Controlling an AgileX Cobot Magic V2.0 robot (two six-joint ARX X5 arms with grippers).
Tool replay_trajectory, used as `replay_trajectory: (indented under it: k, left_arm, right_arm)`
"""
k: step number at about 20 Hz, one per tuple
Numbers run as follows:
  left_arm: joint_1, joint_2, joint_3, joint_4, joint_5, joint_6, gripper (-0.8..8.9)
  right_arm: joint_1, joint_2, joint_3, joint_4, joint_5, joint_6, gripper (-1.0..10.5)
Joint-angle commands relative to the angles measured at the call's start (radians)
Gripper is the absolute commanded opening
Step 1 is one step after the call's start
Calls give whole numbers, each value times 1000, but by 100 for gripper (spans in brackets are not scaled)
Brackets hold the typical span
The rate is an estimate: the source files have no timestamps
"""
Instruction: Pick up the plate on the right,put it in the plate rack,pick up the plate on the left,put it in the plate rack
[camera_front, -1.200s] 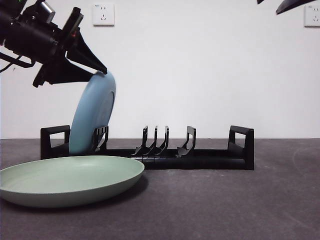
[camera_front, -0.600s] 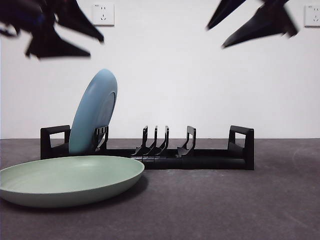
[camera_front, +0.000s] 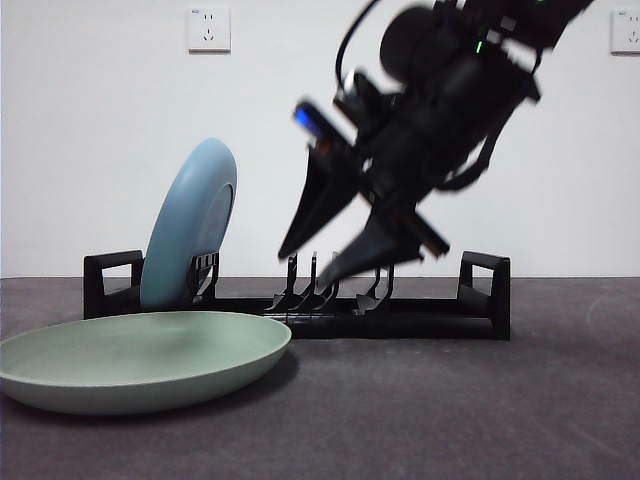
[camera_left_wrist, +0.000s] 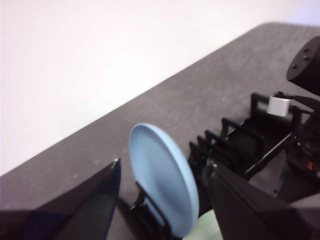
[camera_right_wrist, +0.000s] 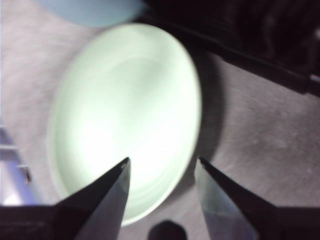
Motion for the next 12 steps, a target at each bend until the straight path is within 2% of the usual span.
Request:
replay_trajectory:
  k: [1,5,7,11,12]
  left_arm:
    - [-50,3,-3,-29,-73,46,287]
    - [-99,26,-3,-26,-95,46,287]
    - [-106,40,-3,-24,-105,46,287]
    - [-107,49,-3,-29,-121,46,287]
    - [-107,49,-3,-29,-121,46,286]
  right_arm:
    - [11,54,0,18,24,24,179]
    - [38,105,0,53,28,33,157]
    - [52,117,0,56,79,48,157]
    - [56,150,0,56,72,59,153]
    - [56,156,0,56,72,59,118]
